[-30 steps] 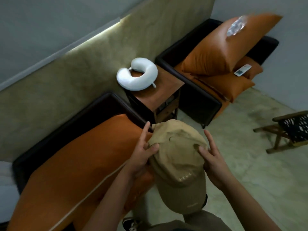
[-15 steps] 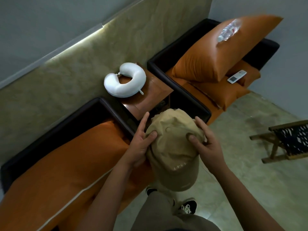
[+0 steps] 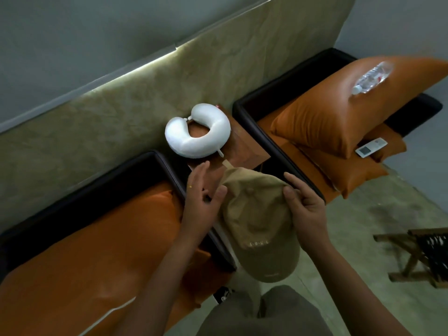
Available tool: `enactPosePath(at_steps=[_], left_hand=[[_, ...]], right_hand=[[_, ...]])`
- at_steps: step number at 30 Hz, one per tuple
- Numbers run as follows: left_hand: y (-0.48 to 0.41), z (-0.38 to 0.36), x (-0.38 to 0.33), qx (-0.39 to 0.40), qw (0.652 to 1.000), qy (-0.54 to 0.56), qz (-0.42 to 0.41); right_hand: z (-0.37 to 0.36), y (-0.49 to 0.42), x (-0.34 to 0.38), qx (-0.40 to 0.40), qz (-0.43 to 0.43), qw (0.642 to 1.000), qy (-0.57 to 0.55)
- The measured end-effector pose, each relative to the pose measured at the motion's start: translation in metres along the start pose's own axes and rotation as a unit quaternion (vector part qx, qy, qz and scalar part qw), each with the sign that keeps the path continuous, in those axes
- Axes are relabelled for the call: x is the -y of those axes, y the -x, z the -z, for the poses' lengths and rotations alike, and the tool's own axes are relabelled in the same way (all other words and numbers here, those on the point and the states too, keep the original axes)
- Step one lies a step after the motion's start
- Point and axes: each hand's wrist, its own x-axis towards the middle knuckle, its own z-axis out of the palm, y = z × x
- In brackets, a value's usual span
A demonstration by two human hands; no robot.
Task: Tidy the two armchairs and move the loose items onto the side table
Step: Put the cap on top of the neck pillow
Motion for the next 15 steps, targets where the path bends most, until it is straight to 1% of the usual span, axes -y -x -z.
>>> enactPosePath(at_steps=[1,2,3,5,6,11,15], left_hand=[[-0.003,0.001,-0.001,-0.003,0.999,-0.028,-0.042],[-0.005,-0.001,-0.002,0.011,0.996,-0.053,-0.073],[-0.006,-0.004,-0.005,0.033,0.993,-0.075,-0.087],[-0.009,-0.014,-0.004,0.058,0.989,-0.104,-0.086],[-0.013,-0.019,-0.001,0.056,0.988,-0.113,-0.084],[-0.046,-0.047,0.004,0.021,0.987,-0.15,-0.054],[-0.07,-0.073,-0.007,-0.03,0.985,-0.164,-0.041]], right_hand=[[-0.004,-0.008,0.001,-0.001,-0.004,1.0,-0.004],[-0.006,-0.015,0.002,0.003,-0.009,1.0,-0.01],[-0.009,-0.023,0.002,0.01,-0.013,1.0,-0.013],[-0.012,-0.038,0.002,0.028,-0.021,0.999,-0.017],[-0.013,-0.047,0.003,0.037,-0.021,0.999,-0.022],[-0.009,-0.098,0.009,0.112,-0.022,0.993,-0.03],[0.005,-0.141,0.015,0.178,-0.041,0.982,-0.042]])
